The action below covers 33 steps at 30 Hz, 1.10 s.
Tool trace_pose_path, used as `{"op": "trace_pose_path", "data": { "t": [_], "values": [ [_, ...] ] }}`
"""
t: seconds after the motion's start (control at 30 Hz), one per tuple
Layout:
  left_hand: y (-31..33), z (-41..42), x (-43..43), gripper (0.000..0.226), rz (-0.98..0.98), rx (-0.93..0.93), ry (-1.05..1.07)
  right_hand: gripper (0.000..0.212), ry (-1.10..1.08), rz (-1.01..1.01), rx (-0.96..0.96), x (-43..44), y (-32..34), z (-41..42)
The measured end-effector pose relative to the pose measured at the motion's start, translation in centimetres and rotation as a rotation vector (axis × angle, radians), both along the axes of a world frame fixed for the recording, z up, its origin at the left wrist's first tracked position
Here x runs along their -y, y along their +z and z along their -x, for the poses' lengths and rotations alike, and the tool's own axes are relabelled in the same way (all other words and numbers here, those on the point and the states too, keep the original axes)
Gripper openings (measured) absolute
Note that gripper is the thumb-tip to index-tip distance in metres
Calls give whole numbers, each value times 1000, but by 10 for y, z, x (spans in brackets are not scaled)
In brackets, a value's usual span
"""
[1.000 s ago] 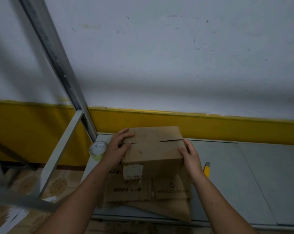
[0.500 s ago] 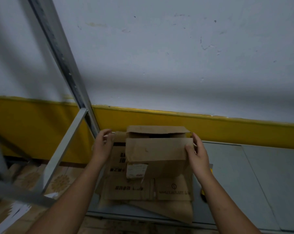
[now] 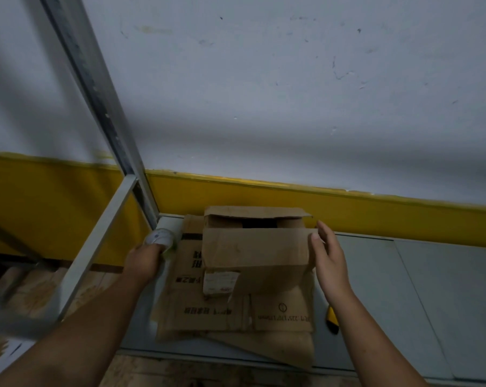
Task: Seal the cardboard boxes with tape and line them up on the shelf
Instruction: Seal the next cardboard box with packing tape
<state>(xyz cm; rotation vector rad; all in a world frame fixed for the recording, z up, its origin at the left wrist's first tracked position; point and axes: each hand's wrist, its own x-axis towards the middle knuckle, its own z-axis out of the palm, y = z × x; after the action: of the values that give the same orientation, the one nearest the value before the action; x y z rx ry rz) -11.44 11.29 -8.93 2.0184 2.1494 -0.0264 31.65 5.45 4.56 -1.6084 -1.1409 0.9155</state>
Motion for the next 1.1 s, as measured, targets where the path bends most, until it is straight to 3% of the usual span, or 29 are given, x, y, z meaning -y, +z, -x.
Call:
{"op": "trace_pose_path", "data": {
  "t": [0.1,0.2,0.4,0.53,0.7,0.77,0.9,1.03,1.1],
  "values": [
    [7,4,3,34,-106,22,44,47,-11,-15,9,2,1,-3],
    [49,-6,14,23,-289,160,21,44,-38,-42,33,1,5,-5],
    [171,-39,23,12,-602,206,-191,34,-33,-274,236,-15,50,0],
    [242,-61,20,21,-688,174,-402,26,160,-447,384,-35,109,32],
    [283,-99,22,24,-602,190,-612,85,521,-326,411,-41,163,81],
    [283,-110,23,19,-577,202,-634,95,560,-317,396,-45,167,90],
    [278,-122,27,22,-569,205,-622,71,428,-382,394,-42,154,89],
    [275,-128,29,24,-556,208,-584,40,240,-572,474,-34,135,87],
    [273,-131,30,24,-549,216,-574,38,201,-639,527,-30,126,90]
  ]
}}
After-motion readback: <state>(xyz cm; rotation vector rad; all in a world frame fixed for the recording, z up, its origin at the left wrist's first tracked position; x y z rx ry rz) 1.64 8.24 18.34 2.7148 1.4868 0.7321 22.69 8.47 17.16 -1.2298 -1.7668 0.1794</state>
